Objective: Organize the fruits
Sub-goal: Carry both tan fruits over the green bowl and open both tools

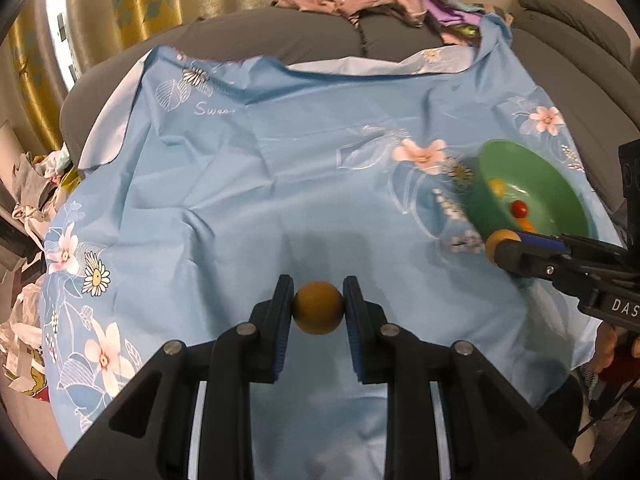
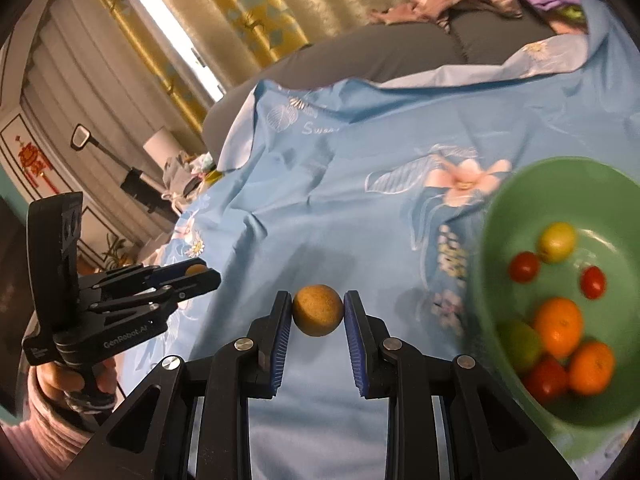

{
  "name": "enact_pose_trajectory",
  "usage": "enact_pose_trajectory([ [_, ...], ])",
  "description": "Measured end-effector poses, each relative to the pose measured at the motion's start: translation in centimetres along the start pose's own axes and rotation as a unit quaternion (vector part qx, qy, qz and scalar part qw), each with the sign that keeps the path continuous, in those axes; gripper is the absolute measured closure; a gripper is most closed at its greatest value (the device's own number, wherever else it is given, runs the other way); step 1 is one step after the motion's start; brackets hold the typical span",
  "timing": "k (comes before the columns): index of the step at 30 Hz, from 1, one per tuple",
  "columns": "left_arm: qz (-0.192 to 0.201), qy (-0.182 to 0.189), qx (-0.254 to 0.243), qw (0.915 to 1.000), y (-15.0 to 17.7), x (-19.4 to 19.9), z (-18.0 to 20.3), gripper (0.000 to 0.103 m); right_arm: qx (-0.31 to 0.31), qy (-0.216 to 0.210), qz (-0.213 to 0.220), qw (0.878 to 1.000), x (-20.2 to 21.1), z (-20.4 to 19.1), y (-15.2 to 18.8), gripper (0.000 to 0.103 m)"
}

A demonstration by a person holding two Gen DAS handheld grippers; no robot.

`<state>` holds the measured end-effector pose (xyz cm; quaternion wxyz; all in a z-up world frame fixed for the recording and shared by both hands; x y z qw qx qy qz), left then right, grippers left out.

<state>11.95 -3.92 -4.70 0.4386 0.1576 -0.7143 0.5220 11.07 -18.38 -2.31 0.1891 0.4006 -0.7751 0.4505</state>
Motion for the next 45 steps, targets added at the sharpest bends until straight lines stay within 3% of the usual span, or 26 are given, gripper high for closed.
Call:
enact_pose_trajectory([
  [12,0.031,0.034,-0.053,0.9975,-2.6,2.2,7.5,0.078,-0.025,0.030,0.064,0.997,7.0,3.2,0.6,0.076],
  [24,0.035,0.085,-0.100,0.9907,-6.8,-0.3,14.9,0.078,-0.060,0.078,0.105,0.990,10.7,8.6,0.1,0.076],
  [32,0.021,0.097,-0.141,0.9850,-8.4,-3.9,19.2,0.077,-0.068,0.123,0.094,0.986,10.1,11.7,-0.3,0.075],
  [39,0.001,0.091,-0.150,0.9846,-8.8,-6.0,19.8,0.077,-0.070,0.148,0.079,0.983,9.0,13.2,-0.9,0.075],
  [42,0.000,0.089,-0.152,0.9844,-8.8,-6.2,19.8,0.072,-0.071,0.156,0.078,0.982,9.1,13.3,-0.9,0.075],
  [45,0.002,0.084,-0.149,0.9852,-8.9,-6.0,19.7,0.060,-0.071,0.165,0.076,0.981,9.4,13.2,-1.1,0.075],
])
Point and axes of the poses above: each gripper's, at about its wrist camera, not at the fingertips, and x roughly against the way its jaws point, z to its right, y to its underside, the point moved 3 cm from there along -x, roughly the way its jaws point, and after that the axes turned 8 degrees about -x, right-handed, at the moved point
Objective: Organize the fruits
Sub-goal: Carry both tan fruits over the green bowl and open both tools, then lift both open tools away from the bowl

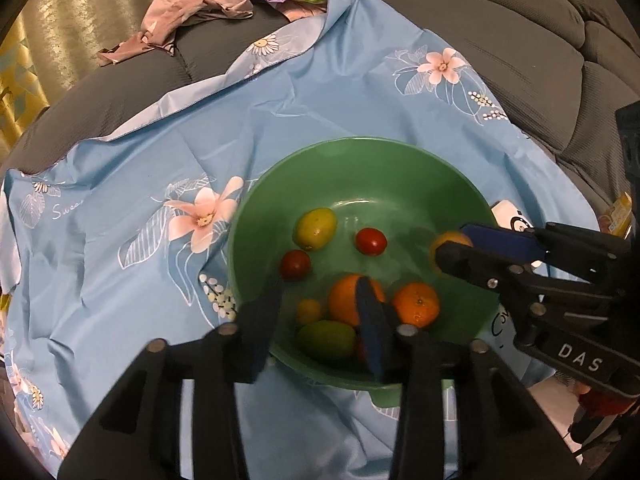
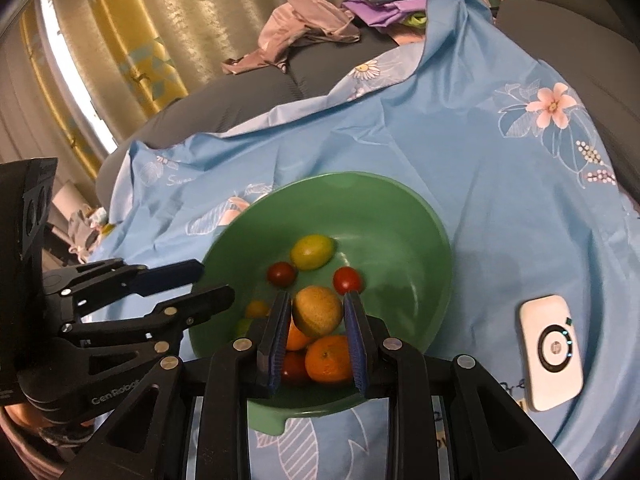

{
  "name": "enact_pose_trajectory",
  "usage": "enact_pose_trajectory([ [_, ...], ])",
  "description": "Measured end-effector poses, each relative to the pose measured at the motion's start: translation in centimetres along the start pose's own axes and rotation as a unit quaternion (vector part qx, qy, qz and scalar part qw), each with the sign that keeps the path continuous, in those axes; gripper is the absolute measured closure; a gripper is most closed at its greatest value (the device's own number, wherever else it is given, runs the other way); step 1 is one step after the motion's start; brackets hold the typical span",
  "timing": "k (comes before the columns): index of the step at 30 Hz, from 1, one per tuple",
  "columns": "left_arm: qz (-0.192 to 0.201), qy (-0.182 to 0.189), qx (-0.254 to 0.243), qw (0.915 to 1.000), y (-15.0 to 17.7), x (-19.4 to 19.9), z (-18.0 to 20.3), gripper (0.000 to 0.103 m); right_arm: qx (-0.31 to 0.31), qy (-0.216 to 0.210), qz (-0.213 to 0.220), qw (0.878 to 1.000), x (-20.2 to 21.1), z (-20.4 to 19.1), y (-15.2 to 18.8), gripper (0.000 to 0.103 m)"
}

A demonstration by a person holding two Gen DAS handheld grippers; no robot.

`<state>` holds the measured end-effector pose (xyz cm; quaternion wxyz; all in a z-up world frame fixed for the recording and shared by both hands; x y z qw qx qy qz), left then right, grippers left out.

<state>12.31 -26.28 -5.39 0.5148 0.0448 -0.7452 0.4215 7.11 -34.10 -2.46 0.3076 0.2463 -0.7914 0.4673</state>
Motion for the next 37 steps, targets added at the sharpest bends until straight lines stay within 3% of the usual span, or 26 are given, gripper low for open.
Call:
enact_pose_trajectory([
  [8,0.015,-0.021,0.017,0.9995,-0.2,2.6,-0.9,0.023,0.019,0.018,-0.003,1.000,2.1,-1.1,-1.0,0.064],
  [13,0.019,-0.031,0.033,0.9988,-0.3,4.6,-1.6,0.018,0.032,0.032,-0.014,0.999,3.5,-2.1,-1.5,0.061],
  [16,0.011,-0.043,0.040,0.9982,-0.3,5.5,-1.9,0.003,0.030,0.044,-0.026,0.998,4.0,-2.5,-1.9,0.058],
  [22,0.001,-0.055,0.060,0.9967,-0.7,7.3,-2.4,0.001,0.030,0.049,-0.031,0.998,5.6,-3.4,-2.7,0.057],
  [27,0.005,-0.025,0.076,0.9968,-1.3,8.5,-2.2,0.001,0.043,0.047,-0.031,0.997,6.5,-4.3,-2.7,0.057],
  [37,0.015,-0.054,0.068,0.9961,-1.6,9.9,-2.0,0.001,0.041,0.049,-0.029,0.998,7.2,-4.4,-2.6,0.057],
])
Point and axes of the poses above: each gripper's, at about its wrist camera, not at the fingertips, and x roughly against the way its jaws point, z to its right, y to its underside, the point moved 3 cm from there along -x, roughly the way its jaws point, and after that the axes turned 8 degrees about -x, right-handed, at the moved point
